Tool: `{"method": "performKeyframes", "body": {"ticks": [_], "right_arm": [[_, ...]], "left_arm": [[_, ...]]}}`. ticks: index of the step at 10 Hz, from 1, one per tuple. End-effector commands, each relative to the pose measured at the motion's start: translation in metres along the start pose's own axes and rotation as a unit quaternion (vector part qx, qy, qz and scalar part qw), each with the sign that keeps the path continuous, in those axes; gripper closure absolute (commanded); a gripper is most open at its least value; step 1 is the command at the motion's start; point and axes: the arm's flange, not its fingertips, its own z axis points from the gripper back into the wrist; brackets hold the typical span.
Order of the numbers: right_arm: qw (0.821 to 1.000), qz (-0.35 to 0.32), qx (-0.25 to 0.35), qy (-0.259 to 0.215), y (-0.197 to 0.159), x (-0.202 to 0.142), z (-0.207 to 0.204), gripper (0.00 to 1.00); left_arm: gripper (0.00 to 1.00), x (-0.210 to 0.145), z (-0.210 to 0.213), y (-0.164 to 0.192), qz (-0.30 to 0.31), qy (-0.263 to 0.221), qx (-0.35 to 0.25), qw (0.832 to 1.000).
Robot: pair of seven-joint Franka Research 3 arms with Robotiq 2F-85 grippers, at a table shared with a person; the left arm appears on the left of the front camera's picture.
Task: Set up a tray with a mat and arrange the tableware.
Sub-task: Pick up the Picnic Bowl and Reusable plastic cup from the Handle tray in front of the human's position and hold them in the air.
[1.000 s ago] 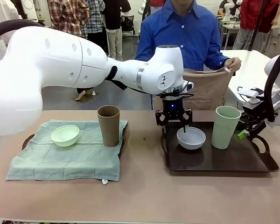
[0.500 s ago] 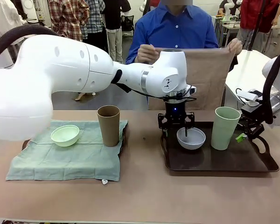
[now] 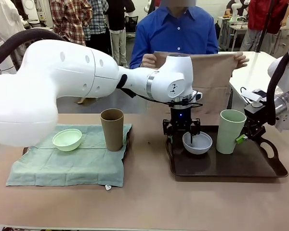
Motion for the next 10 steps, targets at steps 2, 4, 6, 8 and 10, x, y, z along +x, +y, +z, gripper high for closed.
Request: {"method": "performKeyframes", "body": {"ticks": [2, 4, 6, 8, 10], "right_arm": [[1.0, 0.016, 0.005, -0.009, 0.005, 0.005, -0.011, 0.0], [0.999, 0.041, 0.009, -0.002, 0.008, 0.003, -0.012, 0.6], [0.999, 0.046, 0.007, -0.002, 0.011, 0.001, -0.011, 1.0], [0.999, 0.041, 0.003, 0.0, 0.013, 0.0, -0.01, 1.0], [0.999, 0.038, 0.0, 0.005, 0.018, 0.002, -0.005, 1.0]], "left_arm": [[0.16, 0.01, 0.0, -0.012, 0.016, 0.0, 0.012, 1.0], [0.71, 0.011, -0.003, -0.015, 0.01, 0.002, 0.007, 1.0], [1.0, 0.01, 0.0, -0.017, 0.009, 0.001, 0.003, 1.0], [1.0, 0.005, 0.007, -0.017, 0.006, -0.004, -0.005, 1.0], [1.0, 0.0, 0.014, -0.014, 0.005, -0.009, -0.013, 1.0]]}}
